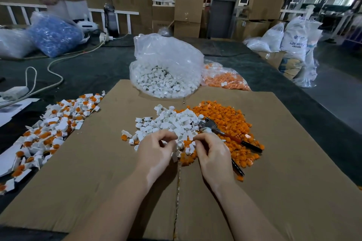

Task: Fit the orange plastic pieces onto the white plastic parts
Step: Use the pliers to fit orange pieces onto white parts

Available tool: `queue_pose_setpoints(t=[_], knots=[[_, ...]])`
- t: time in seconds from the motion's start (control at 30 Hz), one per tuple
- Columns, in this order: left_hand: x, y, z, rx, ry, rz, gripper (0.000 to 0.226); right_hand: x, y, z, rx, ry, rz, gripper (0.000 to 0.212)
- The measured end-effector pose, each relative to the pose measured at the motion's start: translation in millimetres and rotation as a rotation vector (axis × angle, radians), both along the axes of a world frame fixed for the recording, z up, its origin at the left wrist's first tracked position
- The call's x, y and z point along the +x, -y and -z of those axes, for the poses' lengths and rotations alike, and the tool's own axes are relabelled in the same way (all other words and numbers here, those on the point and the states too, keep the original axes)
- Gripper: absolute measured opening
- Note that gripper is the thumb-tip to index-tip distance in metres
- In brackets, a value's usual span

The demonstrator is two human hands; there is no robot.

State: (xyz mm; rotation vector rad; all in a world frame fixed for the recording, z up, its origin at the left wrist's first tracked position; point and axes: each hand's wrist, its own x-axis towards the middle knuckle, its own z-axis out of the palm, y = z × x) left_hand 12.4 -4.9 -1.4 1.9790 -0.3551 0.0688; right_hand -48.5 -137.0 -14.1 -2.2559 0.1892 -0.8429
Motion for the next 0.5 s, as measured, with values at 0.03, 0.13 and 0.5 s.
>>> queue_pose_setpoints(t=[0.03, 0.13, 0.5], knots=[[-1, -3, 1, 0.032, 0.017, 0.006, 0.019, 0, 0, 1, -0.014, 0.0, 0.018, 0.009], [-5, -9, 4, 0.154, 0.061, 0.054, 0.025, 0, -2, 3, -0.091, 0.038, 0.047, 0.007], [-3, -10, 18, 0.34, 0.21, 0.11, 0.012, -7, -6, 2, -0.289, 0.06, -0.052, 0.013]])
